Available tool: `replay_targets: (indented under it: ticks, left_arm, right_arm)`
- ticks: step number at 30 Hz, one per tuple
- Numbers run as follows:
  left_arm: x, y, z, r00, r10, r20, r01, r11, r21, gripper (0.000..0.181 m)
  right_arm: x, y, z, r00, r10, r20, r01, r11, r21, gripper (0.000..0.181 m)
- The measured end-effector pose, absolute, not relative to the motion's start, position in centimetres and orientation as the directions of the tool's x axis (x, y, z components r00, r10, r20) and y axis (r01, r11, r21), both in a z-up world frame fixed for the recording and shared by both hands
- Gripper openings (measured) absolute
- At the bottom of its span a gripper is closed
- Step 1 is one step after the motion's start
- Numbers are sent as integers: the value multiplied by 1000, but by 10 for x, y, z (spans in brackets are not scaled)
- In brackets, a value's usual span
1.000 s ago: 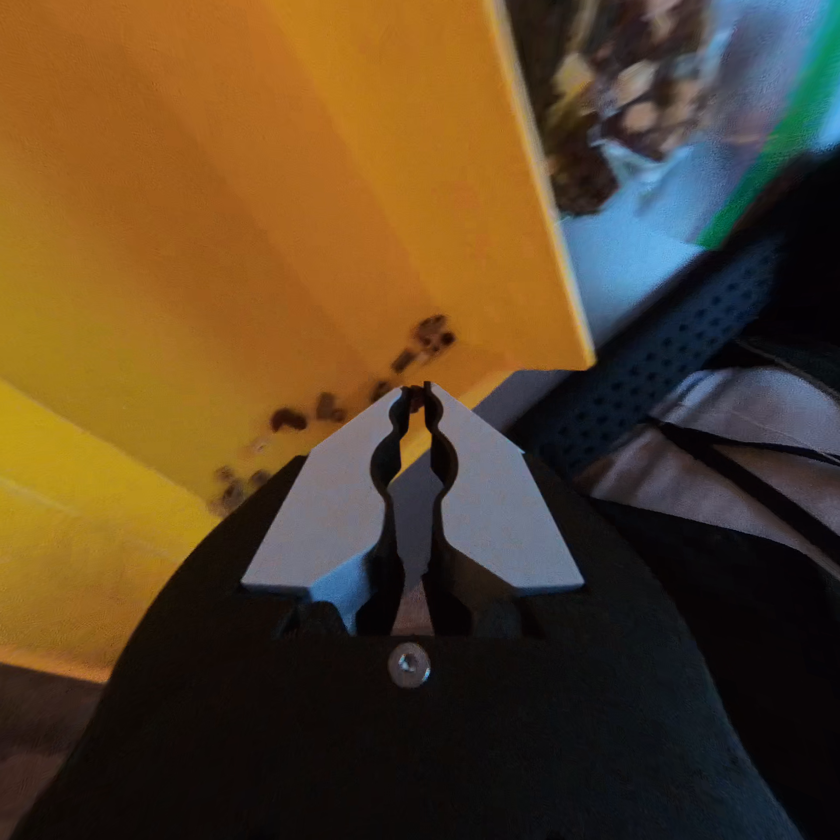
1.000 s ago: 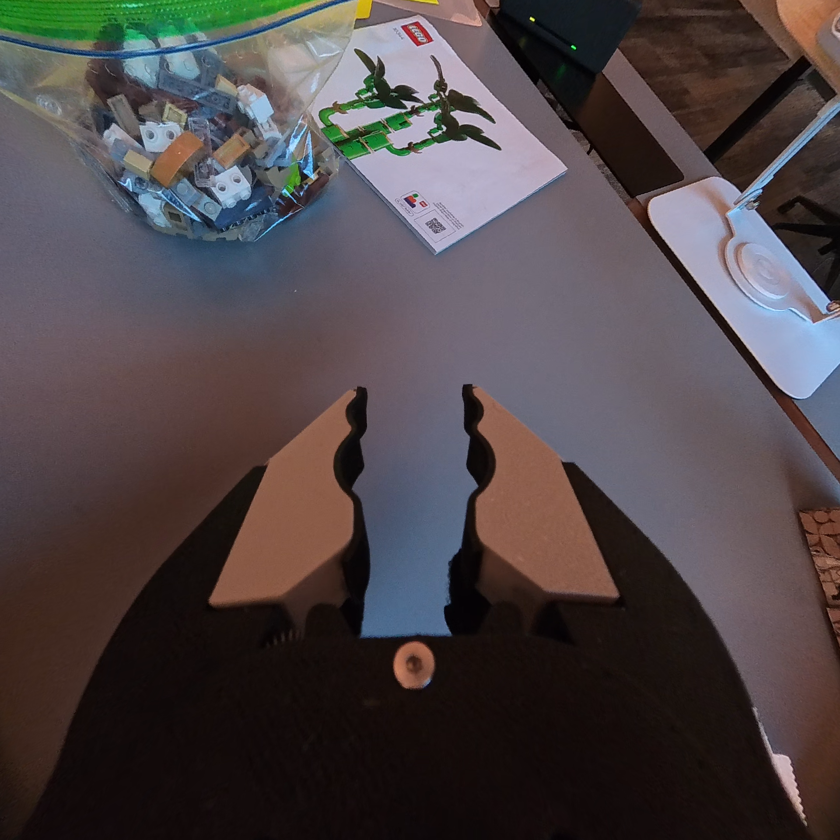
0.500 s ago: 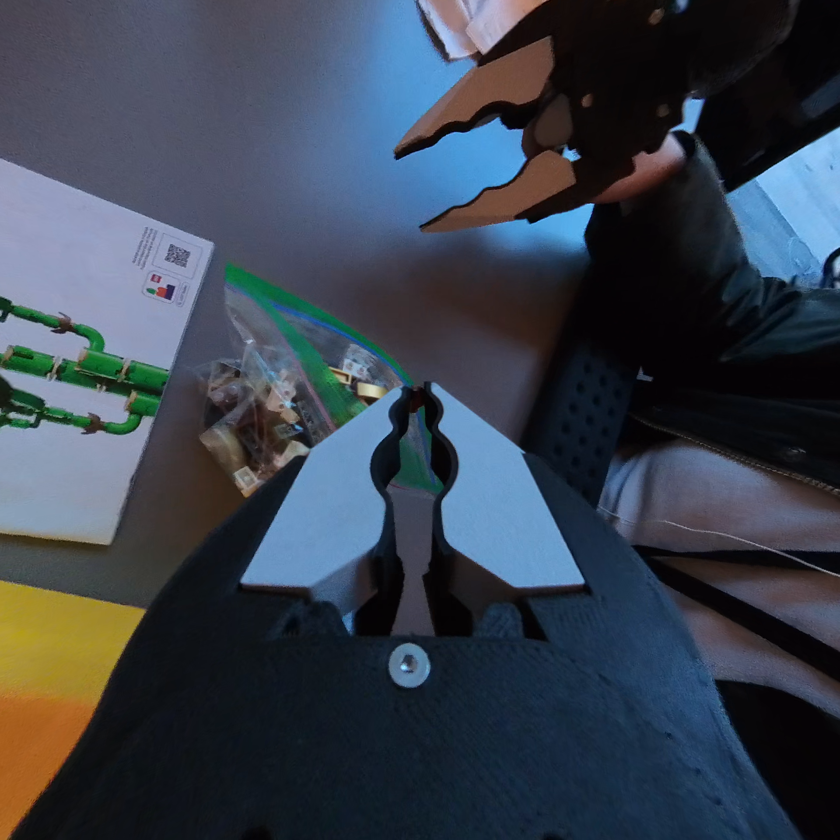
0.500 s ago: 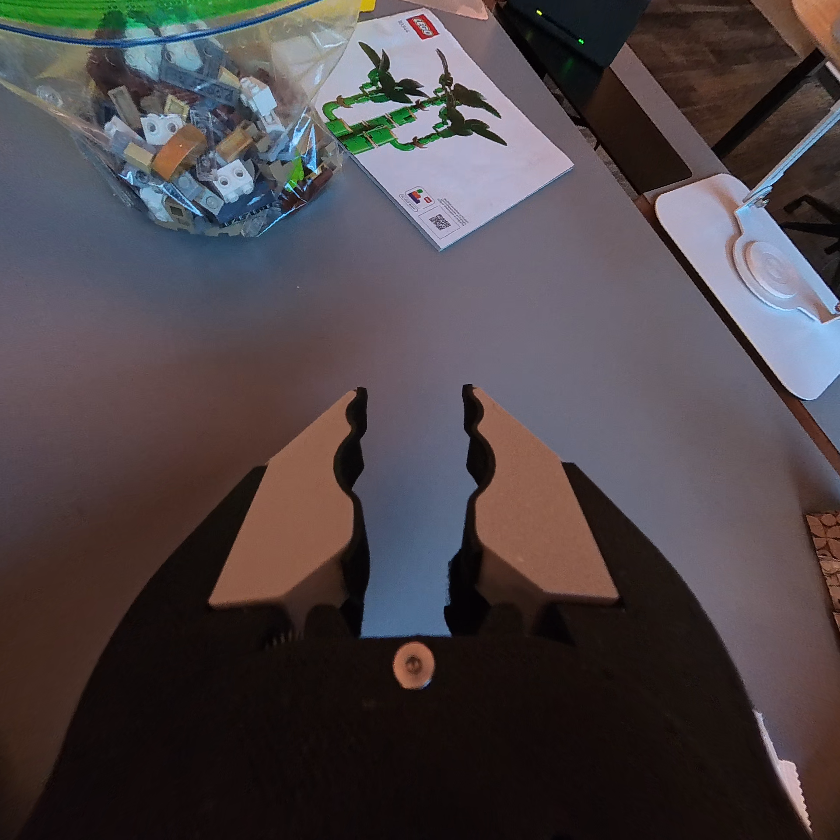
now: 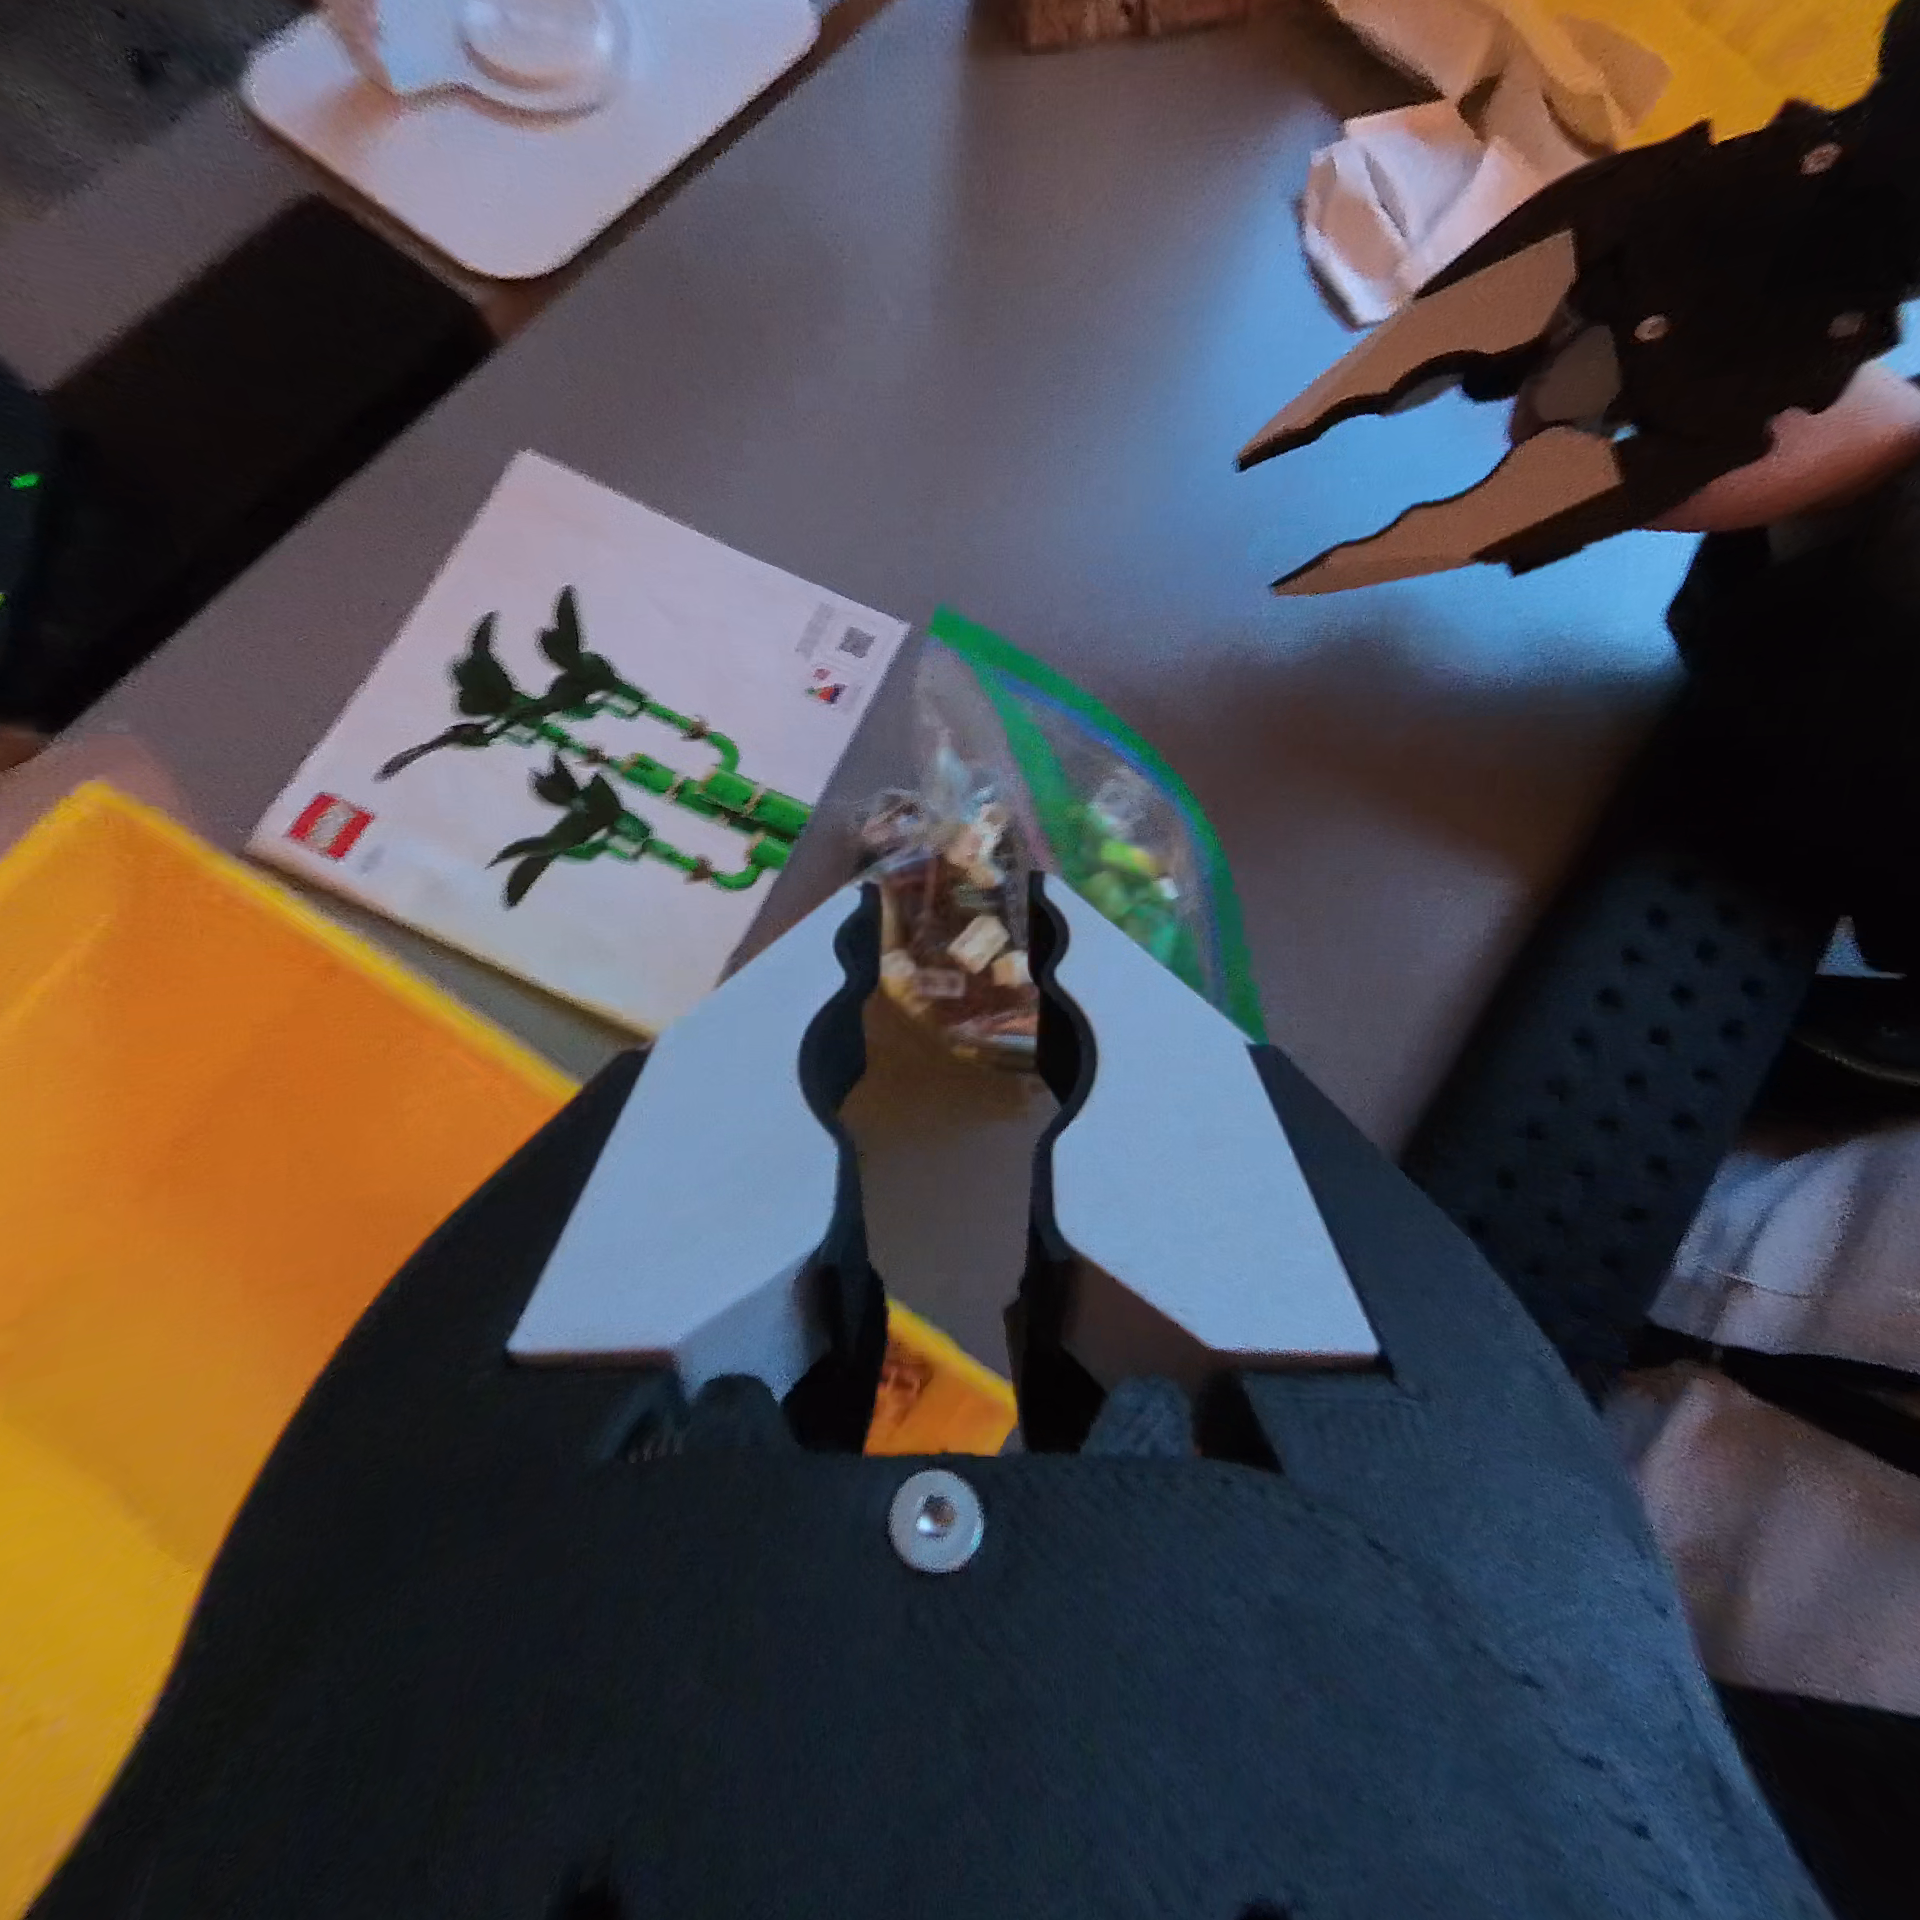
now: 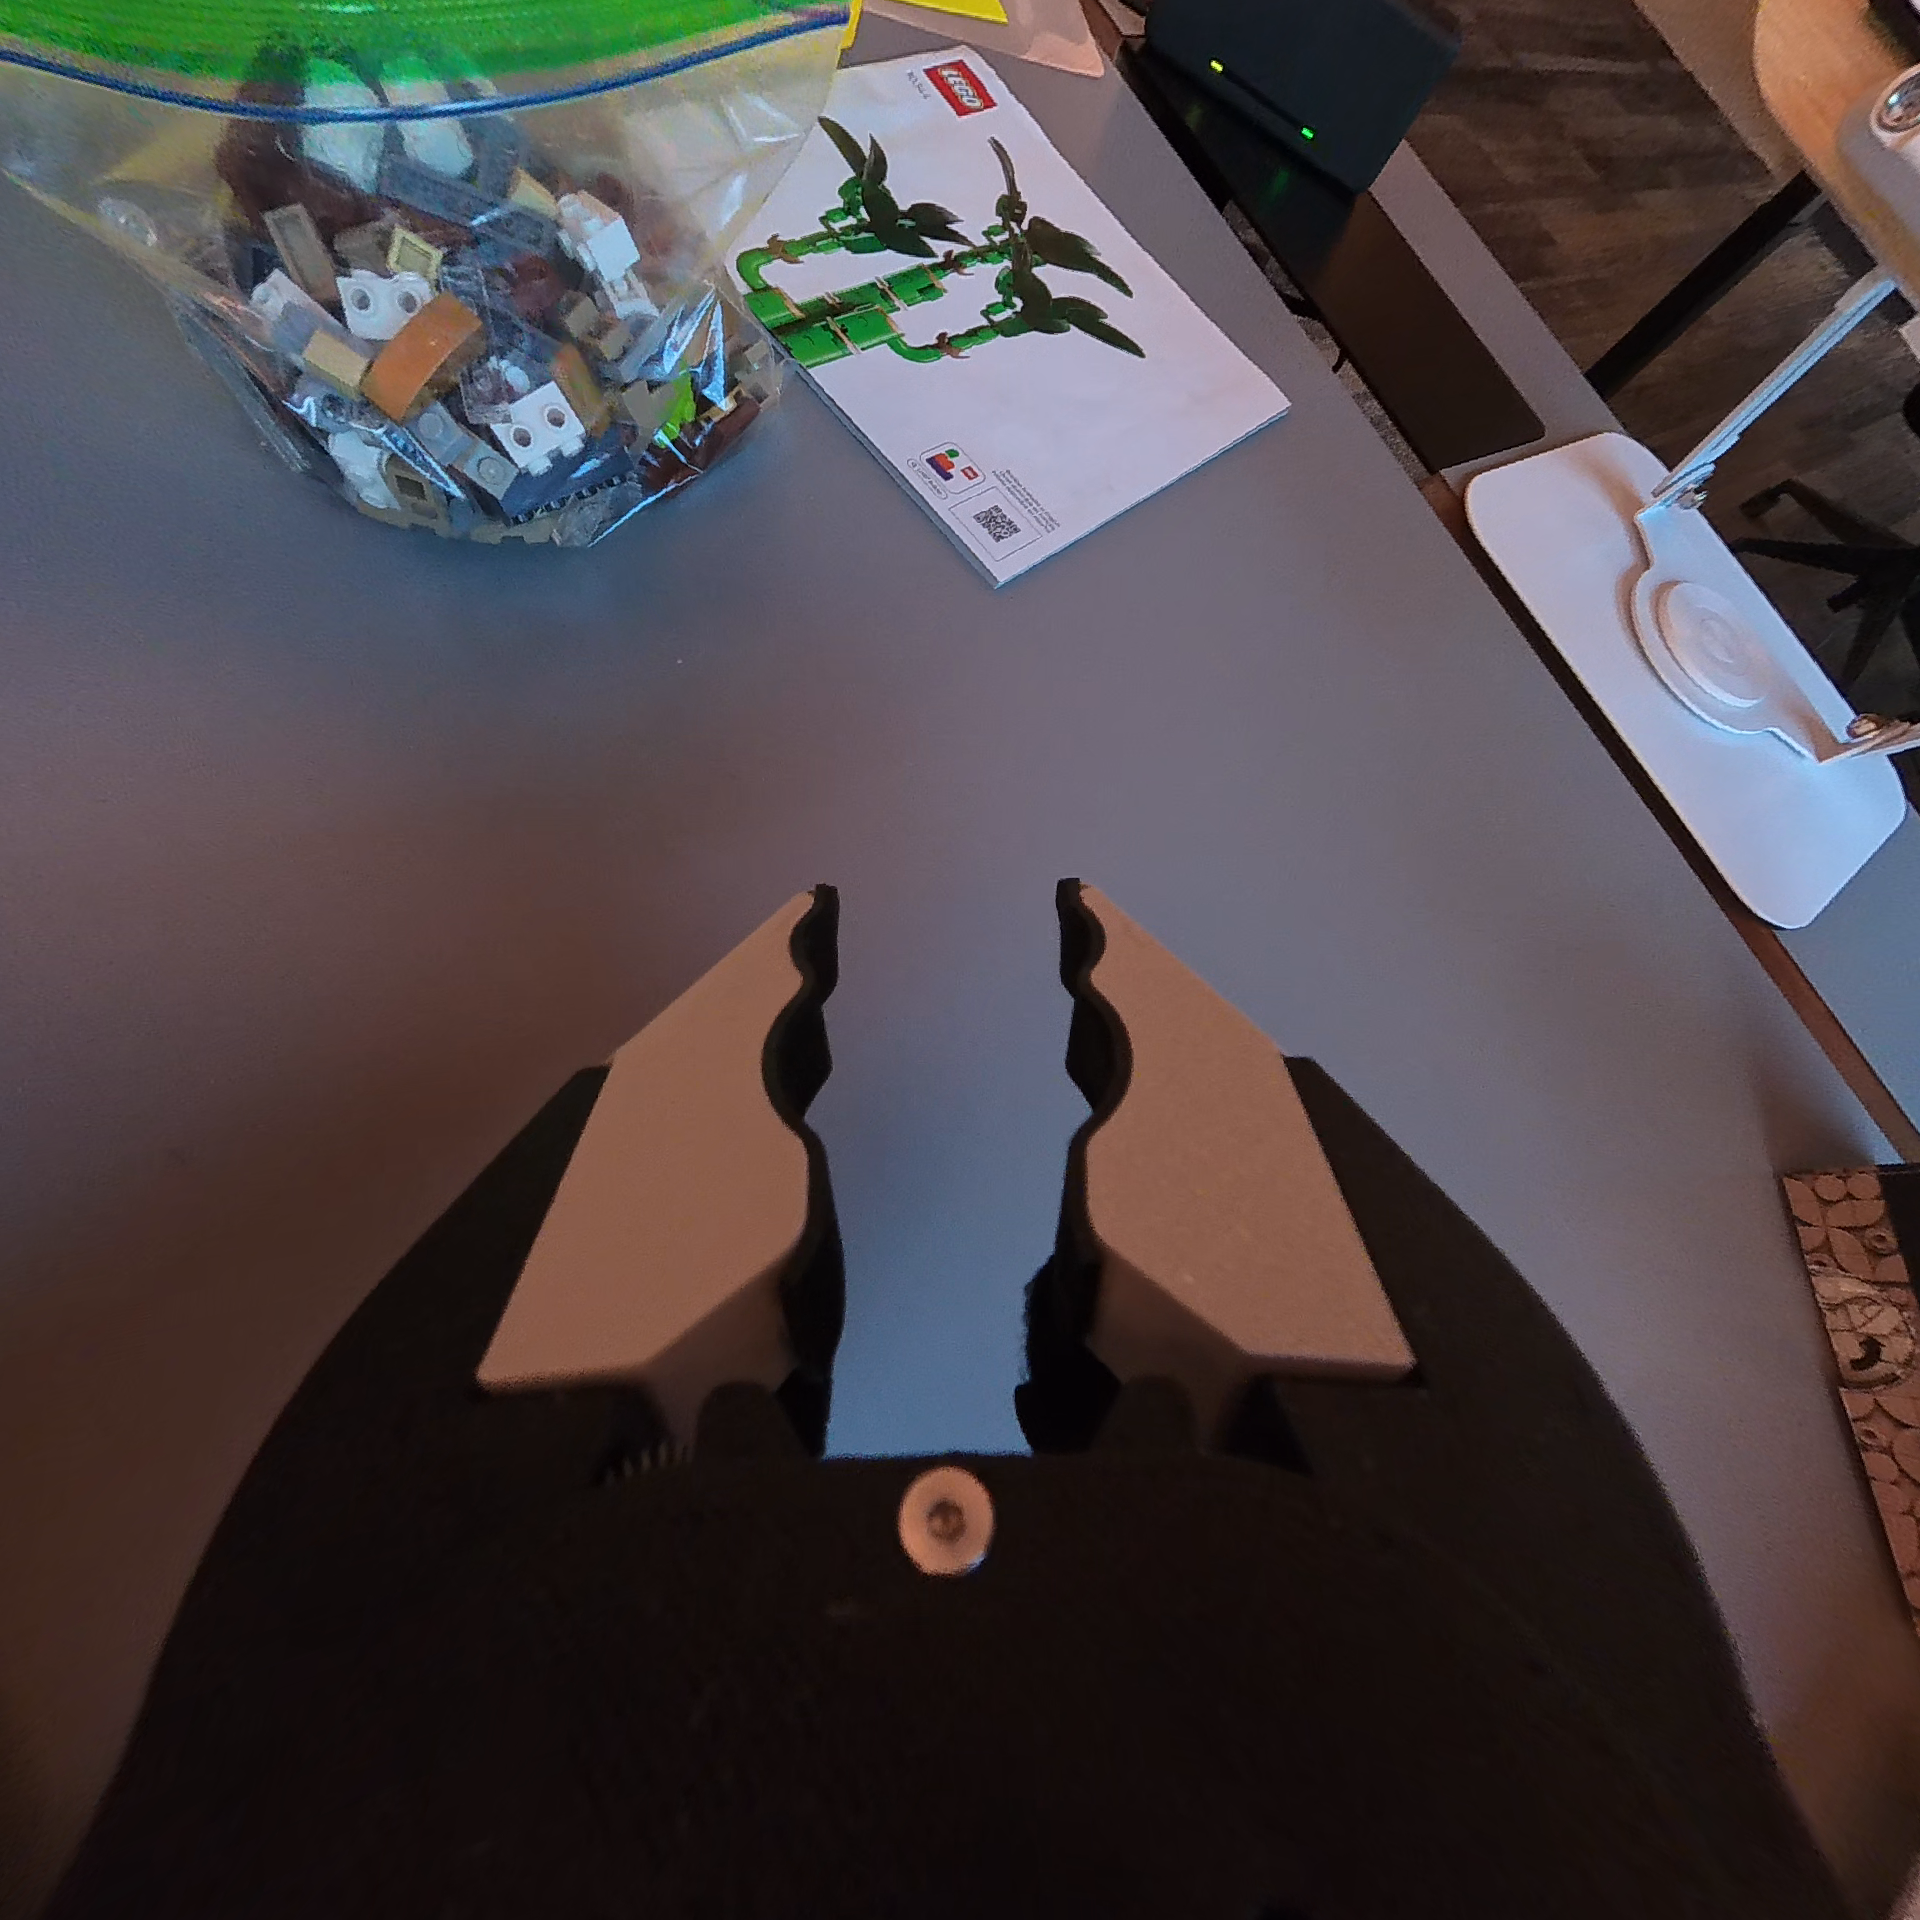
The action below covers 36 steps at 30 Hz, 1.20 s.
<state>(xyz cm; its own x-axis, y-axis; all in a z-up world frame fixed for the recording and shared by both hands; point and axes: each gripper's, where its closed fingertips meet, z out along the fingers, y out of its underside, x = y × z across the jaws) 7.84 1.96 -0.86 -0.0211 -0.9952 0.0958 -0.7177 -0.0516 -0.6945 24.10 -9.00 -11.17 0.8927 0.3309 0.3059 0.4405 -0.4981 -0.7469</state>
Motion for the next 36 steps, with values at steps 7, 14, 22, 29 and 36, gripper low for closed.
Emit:
replay_targets:
  ticks: [7, 14, 22, 29, 36]
  left_arm:
    - [-54, 79, -76, 145, -979, 140, -915, -187, -357, 36]
    - [-105, 105, -128, 184, -982, 48, -976, -188, -113, 38]
    - [-123, 102, -145, 423, -902, 86, -905, -424, 0, 47]
    - [-130, 92, -158, 474, -873, 110, -880, -465, 101, 52]
    - [-125, 99, -165, 462, -886, 40, -883, -455, 114, 43]
  right_arm:
    - [242, -84, -85, 894, 275, 355, 441, -392, -807, 39]
    - [257, -83, -69, 936, 192, 295, 344, -325, -881, 33]
    - [258, -81, -80, 932, 203, 300, 356, -362, -862, 33]
    - [255, -82, -81, 923, 220, 316, 379, -368, -849, 33]
    - [253, -83, -83, 919, 230, 321, 388, -376, -841, 33]
